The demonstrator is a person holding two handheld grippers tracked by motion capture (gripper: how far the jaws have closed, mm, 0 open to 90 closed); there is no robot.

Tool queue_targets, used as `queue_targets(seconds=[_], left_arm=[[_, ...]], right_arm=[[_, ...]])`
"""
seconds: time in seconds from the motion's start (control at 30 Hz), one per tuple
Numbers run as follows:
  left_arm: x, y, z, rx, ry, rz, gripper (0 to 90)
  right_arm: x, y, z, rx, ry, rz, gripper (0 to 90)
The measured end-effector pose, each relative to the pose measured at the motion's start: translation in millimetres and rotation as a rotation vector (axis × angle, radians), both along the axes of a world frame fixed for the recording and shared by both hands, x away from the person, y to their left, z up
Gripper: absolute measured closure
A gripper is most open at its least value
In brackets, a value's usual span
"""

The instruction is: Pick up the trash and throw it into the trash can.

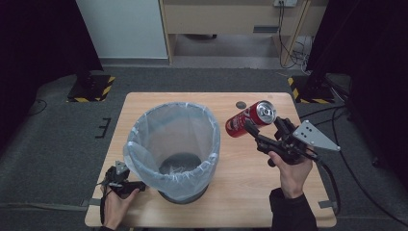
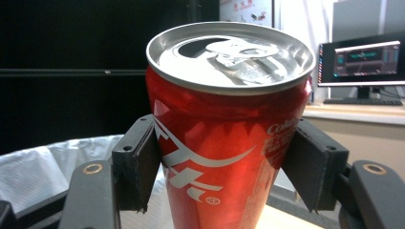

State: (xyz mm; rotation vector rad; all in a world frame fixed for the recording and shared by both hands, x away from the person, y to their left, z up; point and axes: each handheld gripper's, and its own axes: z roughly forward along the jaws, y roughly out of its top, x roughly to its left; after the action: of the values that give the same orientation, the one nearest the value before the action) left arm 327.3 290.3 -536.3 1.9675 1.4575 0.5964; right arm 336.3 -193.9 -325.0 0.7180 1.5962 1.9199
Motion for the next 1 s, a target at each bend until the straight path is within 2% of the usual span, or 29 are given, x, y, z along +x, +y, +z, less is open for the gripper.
queue_targets(seconds=[0.33,0.43,0.53,0.77,1.0], left_arm=[[0.0,-0.1,0.0,0.0,0.0,0.0,0.0],[0.0,-0.2,-0.1,-0.001,0.0,0.001,0.0],[0.1,-0.3,0.0,0.0,0.0,0.001,0.0],[0.1,-0.3,0.0,0.0,0.0,0.0,0.0],[0.1,-0.3,-0.1,0.0,0.0,0.001,0.0]], right_arm=[[-12.4,9.8,16.3,0.025,-0.059,0.041,33.9],[-13.0,13.2,22.0,0.046,-0.062,0.058,33.9],[-12.9,18.2,29.0,0.046,-0.07,0.068,33.9],[-16.7,44.2,48.4,0.03,-0.104,0.117,33.9],[-14.3,65.0,48.5,0.017,-0.088,0.163,33.8]])
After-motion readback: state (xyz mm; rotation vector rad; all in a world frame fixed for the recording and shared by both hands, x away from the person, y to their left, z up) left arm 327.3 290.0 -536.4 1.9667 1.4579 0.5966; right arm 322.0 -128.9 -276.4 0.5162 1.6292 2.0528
